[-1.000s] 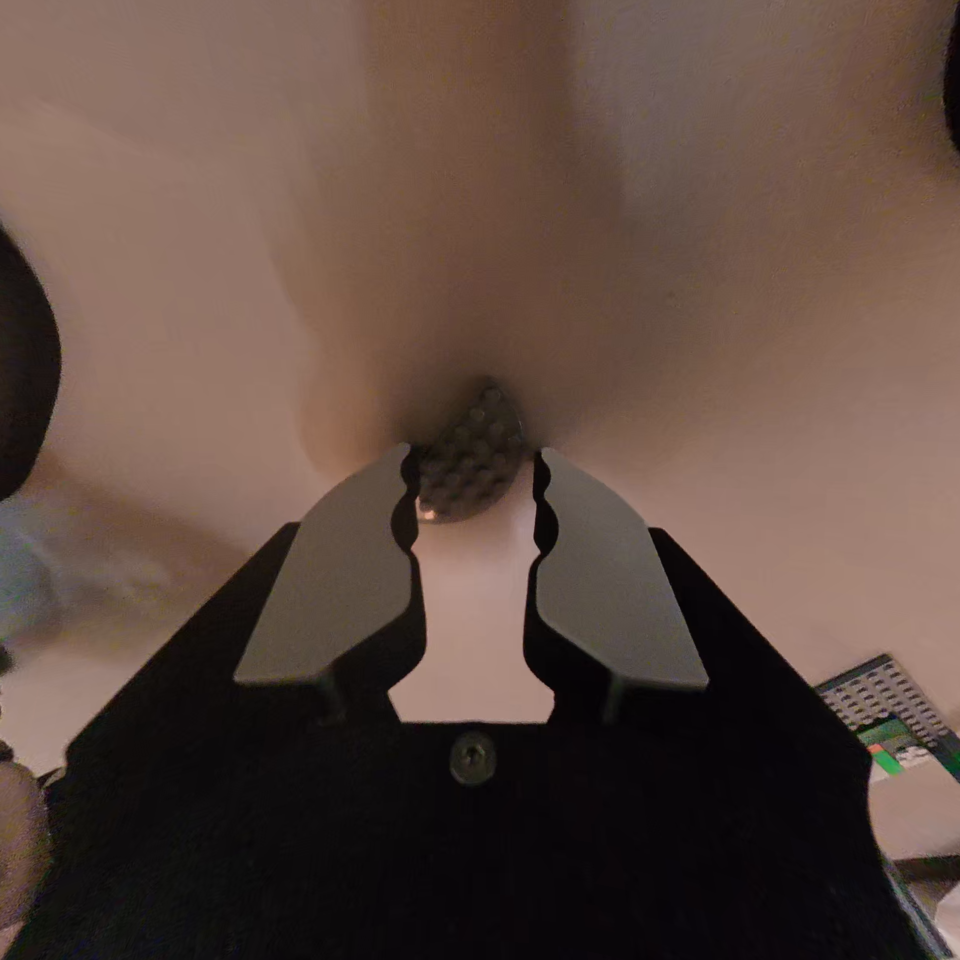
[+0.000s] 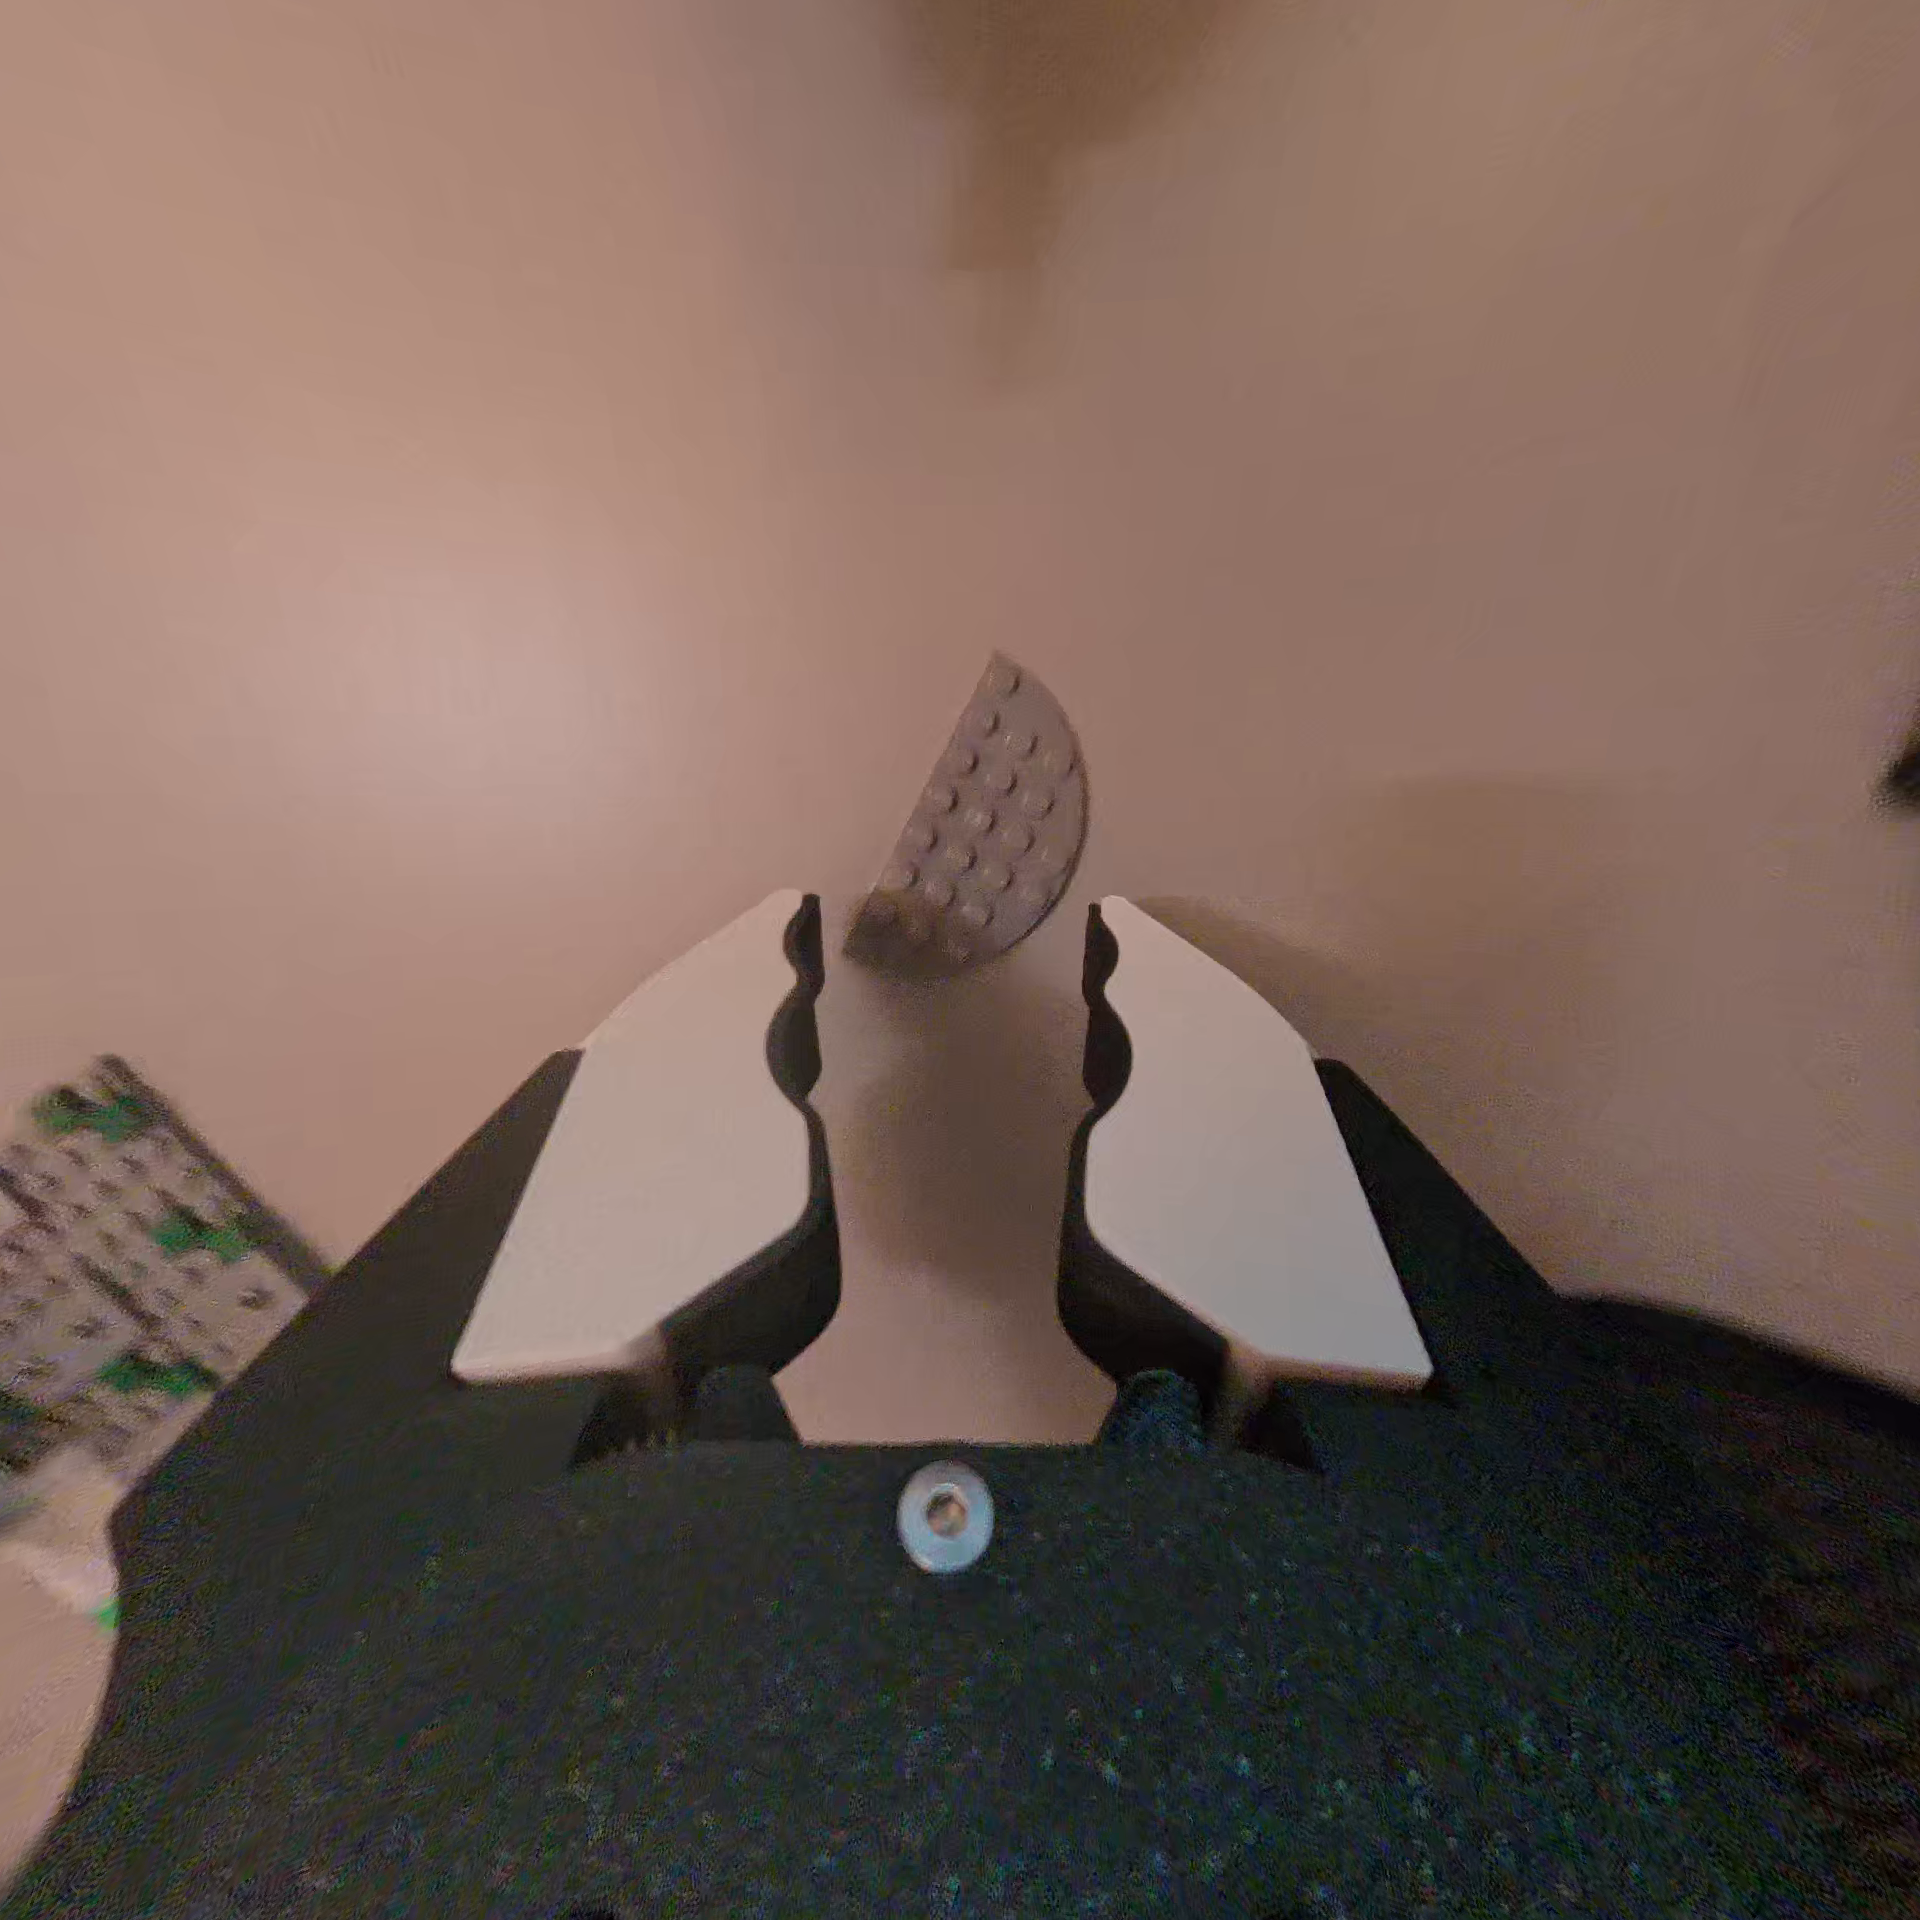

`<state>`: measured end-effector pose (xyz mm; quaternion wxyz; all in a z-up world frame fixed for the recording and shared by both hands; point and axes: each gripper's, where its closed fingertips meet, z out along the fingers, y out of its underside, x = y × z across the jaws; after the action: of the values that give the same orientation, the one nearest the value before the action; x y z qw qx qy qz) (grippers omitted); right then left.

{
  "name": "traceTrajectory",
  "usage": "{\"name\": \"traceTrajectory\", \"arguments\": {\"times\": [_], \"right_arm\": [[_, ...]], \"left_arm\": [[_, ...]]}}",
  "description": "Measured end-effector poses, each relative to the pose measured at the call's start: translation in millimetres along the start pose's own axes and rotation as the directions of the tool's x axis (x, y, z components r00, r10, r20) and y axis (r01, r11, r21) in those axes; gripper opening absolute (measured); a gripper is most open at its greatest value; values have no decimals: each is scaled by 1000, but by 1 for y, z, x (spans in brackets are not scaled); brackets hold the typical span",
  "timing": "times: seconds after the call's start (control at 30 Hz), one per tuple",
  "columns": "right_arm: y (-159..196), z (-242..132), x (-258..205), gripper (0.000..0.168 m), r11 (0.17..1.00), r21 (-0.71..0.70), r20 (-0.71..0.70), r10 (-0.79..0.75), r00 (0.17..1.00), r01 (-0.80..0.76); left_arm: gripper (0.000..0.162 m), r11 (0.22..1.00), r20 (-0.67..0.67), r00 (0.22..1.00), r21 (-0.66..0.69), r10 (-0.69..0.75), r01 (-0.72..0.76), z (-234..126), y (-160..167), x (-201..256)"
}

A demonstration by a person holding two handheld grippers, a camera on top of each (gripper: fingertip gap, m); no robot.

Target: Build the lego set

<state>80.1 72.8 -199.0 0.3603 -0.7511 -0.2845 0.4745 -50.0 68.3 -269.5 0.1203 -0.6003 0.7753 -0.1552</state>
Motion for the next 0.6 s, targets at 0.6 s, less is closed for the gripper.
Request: {"name": "traceTrajectory", "arguments": {"times": [0.6], "right_arm": [[5,7,-7,17,1000,-22,30,-4,1000,5]], "left_arm": [[27,992,17,992,30,-124,124,16,-13,-4]]}}
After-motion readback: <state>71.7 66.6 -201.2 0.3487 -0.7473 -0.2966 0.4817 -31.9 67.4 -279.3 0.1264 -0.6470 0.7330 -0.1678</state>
